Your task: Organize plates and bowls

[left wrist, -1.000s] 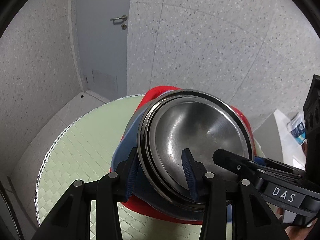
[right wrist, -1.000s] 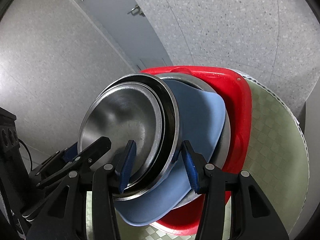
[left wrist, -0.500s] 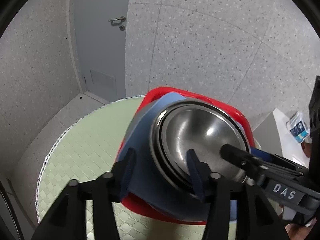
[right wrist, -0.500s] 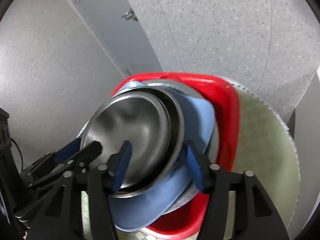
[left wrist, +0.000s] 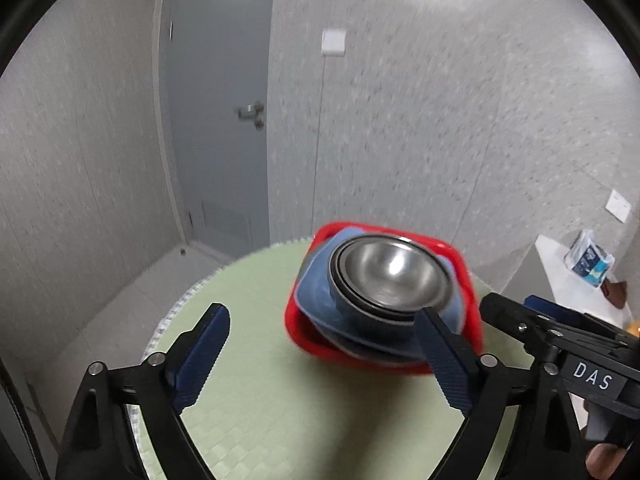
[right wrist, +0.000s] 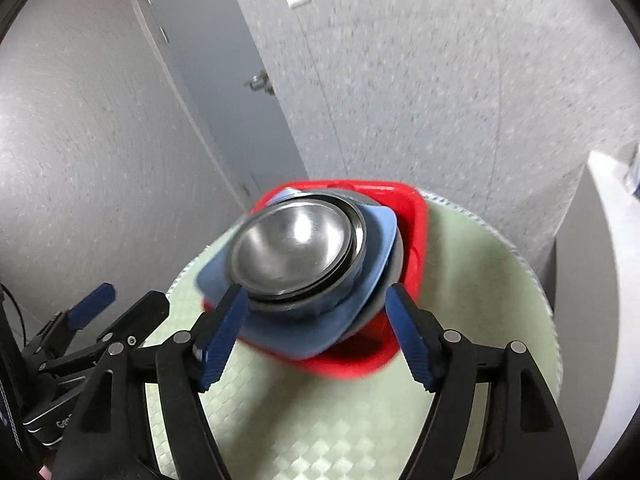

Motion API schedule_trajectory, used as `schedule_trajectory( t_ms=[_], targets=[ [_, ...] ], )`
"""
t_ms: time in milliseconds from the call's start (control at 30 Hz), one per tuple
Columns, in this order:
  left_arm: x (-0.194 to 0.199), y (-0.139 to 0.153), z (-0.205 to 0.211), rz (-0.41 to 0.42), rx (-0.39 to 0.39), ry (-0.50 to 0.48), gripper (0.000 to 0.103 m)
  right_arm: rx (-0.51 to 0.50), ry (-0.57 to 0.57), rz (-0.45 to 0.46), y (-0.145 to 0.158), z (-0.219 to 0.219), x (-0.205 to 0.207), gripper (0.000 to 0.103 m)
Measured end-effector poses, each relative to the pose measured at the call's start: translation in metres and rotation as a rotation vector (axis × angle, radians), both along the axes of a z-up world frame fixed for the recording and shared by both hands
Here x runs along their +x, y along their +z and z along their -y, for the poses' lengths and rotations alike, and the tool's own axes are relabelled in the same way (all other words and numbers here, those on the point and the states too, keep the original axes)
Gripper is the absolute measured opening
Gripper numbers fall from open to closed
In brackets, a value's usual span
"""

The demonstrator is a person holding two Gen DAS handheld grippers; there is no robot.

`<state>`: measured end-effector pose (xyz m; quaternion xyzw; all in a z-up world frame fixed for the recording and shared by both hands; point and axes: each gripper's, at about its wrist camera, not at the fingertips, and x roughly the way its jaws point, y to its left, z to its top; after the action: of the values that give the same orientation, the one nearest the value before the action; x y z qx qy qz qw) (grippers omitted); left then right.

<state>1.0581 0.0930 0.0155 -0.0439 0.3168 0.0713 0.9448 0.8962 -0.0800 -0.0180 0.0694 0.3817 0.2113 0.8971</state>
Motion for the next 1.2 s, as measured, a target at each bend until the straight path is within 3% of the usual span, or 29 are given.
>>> schedule_trajectory(
  t_ms=[267, 433, 633, 733, 1200],
  targets=[
    [-0.122, 0.032, 0.018, 0.139, 0.076, -0.051, 0.102, -0.011, -0.094, 0.142, 0.042, 0.017, -0.12, 0.076],
    [-0.196, 0.04, 0.028, 0.194, 0.08, -0.082, 0.102, -0.028, -0.146, 0.215, 0.064, 0.033, -0.184, 0.086],
    [-0.293, 0.046, 0.04, 0.238, 0.096, -0.089, 0.102, -0.019, -0.155, 0.287, 0.081, 0.049, -0.259, 0.091],
    [-0.352, 0.048, 0.048, 0.26, 0.103, -0.087, 0.102, -0.005, -0.154, 0.31, 0.084, 0.058, -0.295, 0.099],
    [-0.675, 0.043, 0.104, 0.297, 0.103, -0.06, 0.102, -0.048, -0.175, 0.42, 0.083, 0.1, -0.516, 0.103]
  ],
)
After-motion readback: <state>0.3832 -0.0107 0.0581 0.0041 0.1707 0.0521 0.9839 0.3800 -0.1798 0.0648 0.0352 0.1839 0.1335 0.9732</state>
